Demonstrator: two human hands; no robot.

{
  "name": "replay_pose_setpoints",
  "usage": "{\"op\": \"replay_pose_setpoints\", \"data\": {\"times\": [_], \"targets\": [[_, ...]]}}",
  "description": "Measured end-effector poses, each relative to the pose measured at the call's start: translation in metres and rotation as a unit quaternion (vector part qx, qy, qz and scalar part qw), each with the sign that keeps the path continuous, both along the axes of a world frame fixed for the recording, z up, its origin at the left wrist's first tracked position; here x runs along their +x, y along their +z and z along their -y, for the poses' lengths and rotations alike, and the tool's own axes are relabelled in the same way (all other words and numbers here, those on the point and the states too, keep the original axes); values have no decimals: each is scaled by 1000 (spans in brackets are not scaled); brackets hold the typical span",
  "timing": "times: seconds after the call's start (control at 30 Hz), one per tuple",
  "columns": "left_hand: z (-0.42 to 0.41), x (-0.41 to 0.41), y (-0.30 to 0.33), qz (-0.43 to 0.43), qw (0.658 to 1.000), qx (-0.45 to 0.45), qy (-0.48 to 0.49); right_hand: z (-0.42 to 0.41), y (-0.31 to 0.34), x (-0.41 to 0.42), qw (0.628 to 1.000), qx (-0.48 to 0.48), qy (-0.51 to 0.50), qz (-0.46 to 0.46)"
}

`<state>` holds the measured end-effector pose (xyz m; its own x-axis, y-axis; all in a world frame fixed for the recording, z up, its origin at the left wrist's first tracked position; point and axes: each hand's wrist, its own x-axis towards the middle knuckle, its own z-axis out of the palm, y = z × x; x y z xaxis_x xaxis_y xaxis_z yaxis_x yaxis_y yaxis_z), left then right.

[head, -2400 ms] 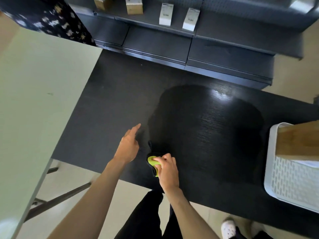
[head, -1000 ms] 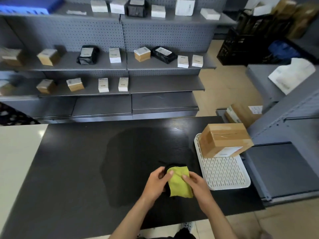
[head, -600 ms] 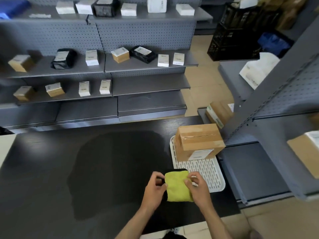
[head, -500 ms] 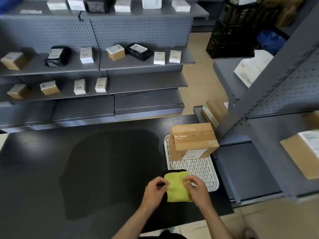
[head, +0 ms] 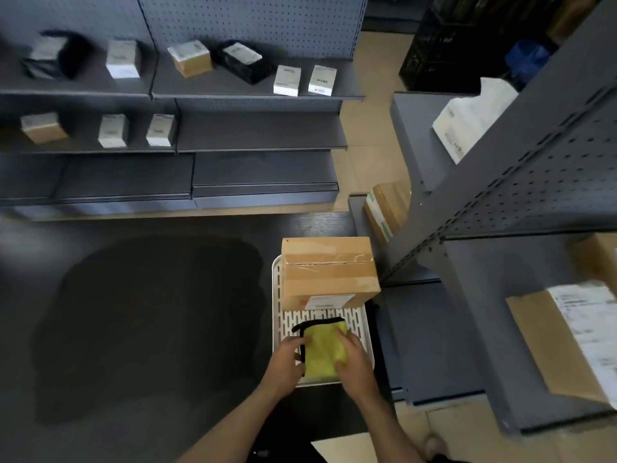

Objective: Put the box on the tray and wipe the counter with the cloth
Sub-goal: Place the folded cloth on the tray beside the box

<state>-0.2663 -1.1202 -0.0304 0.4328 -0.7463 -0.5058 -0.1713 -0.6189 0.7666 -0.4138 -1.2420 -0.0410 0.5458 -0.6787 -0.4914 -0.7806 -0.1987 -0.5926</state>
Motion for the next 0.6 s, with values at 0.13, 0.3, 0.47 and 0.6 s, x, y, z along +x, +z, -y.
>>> {"op": "replay_pose_setpoints", "data": {"times": [0.13, 0.3, 0.47, 0.6], "targets": [[0, -12, -16, 57, 997, 44, -36, -5, -17, -7, 988, -92, 85, -86], [-1, -22, -7, 269, 958, 26, -94, -12, -9, -11, 973, -171, 137, -70], [10, -11, -18, 353, 861, 122, -344, -14, -22, -25, 949, -190, 215, -129], [15, -6, -14, 350, 830, 199, -387, -10, -27, -28, 941, -206, 222, -149]]}}
